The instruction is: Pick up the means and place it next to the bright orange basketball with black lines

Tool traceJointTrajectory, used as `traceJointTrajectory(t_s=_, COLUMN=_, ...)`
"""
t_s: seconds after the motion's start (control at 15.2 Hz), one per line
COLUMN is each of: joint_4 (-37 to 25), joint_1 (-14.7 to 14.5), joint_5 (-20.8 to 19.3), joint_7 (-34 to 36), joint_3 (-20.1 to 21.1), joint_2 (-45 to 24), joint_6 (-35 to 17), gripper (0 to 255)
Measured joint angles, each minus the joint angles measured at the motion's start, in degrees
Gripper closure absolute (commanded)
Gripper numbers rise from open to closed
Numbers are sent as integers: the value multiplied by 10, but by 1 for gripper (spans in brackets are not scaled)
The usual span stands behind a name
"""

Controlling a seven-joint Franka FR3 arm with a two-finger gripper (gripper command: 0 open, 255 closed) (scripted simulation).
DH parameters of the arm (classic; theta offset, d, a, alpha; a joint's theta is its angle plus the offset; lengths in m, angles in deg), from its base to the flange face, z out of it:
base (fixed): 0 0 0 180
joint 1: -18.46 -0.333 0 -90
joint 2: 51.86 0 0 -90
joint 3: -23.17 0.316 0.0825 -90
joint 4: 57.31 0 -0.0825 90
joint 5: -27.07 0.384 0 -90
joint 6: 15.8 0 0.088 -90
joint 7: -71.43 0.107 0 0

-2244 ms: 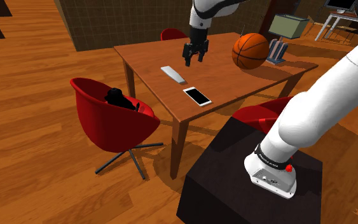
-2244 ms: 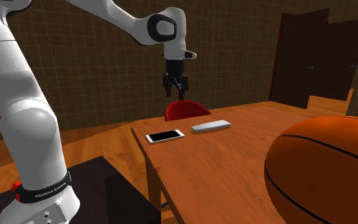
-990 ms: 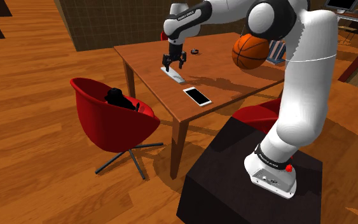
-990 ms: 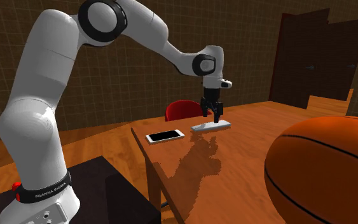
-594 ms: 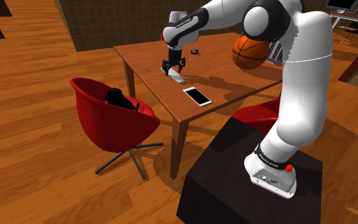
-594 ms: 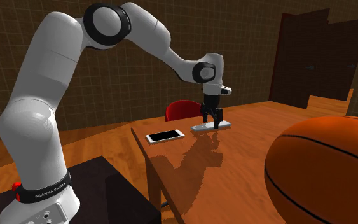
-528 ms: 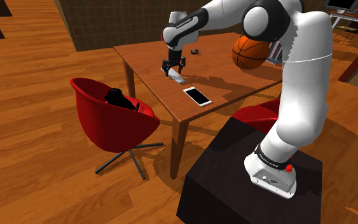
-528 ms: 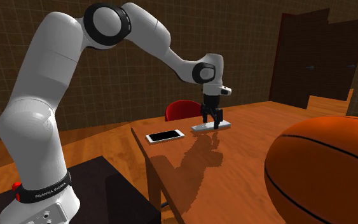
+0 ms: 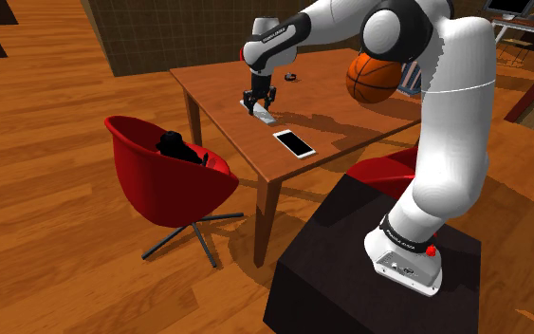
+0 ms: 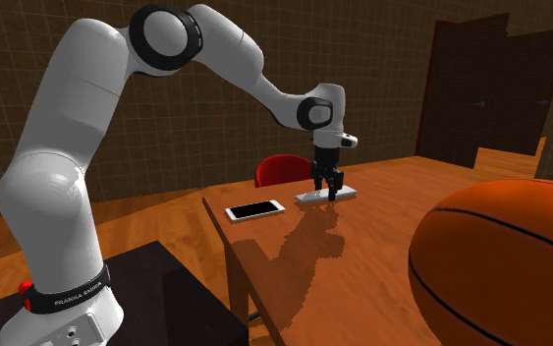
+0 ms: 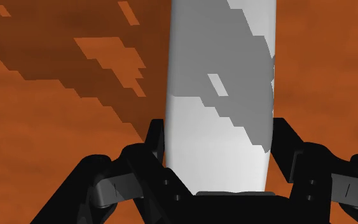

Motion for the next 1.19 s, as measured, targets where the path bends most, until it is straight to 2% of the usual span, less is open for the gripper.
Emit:
traceJointTrajectory(t_s=0.59, joint_4=-1, joint_1=0, joint_5=0, joint_7=0, joint_3=0, joint_2=2, joint_6=2, gripper=255)
traceJointTrajectory(t_s=1.19, joint_4=-31, joint_1=-1, joint_5=-5, joint_7=3, joint_3=-3, joint_2=27, joint_6=57, gripper=255)
